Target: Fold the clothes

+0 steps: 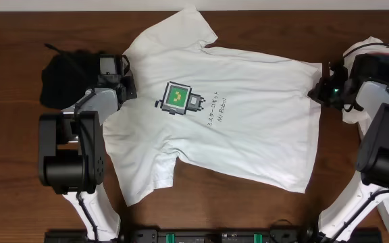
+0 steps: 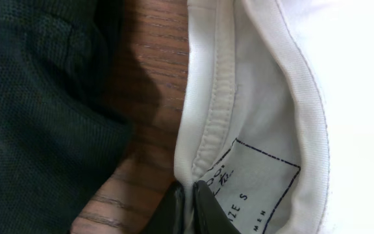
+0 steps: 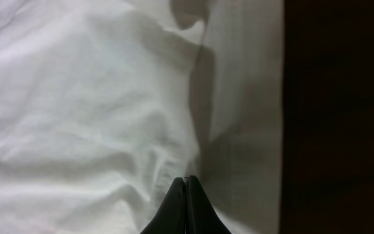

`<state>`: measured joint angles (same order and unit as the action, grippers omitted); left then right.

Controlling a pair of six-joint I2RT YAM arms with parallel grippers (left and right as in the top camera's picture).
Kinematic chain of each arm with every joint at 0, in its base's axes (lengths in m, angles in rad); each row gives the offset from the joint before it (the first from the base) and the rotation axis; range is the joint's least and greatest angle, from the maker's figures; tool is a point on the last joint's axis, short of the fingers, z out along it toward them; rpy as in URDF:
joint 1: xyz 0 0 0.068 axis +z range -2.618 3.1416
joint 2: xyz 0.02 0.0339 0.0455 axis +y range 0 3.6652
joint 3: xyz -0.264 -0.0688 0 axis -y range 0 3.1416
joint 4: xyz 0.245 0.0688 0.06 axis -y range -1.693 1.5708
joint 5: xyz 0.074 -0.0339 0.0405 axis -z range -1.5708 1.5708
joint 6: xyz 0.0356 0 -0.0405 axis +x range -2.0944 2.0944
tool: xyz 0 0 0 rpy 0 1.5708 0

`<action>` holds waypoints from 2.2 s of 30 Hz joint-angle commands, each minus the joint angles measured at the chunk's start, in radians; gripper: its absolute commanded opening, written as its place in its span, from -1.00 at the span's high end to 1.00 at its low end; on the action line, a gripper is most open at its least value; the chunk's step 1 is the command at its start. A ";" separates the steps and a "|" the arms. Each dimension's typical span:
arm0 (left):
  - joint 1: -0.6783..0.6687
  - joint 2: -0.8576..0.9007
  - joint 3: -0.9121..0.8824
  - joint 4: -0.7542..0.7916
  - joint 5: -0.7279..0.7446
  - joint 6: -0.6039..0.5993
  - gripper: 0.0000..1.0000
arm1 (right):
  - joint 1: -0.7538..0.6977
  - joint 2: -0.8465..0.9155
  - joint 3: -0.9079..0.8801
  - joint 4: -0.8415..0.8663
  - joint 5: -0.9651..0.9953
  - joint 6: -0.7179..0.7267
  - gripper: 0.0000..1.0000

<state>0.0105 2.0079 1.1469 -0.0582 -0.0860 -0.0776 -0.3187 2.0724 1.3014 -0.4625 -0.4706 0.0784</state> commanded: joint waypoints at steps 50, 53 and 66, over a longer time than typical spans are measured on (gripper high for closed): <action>0.013 0.033 -0.008 -0.038 -0.039 0.003 0.87 | 0.019 0.002 0.009 -0.031 -0.024 0.018 0.98; 0.013 0.033 -0.008 -0.038 -0.039 0.003 0.87 | 0.005 0.002 0.009 -0.027 -0.025 0.017 0.98; 0.014 0.033 -0.008 -0.037 -0.092 0.006 0.88 | -0.035 0.002 0.009 -0.072 -0.028 -0.036 0.97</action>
<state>0.0105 2.0079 1.1507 -0.0727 -0.1211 -0.0776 -0.3435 2.0712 1.3064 -0.5316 -0.5018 0.0780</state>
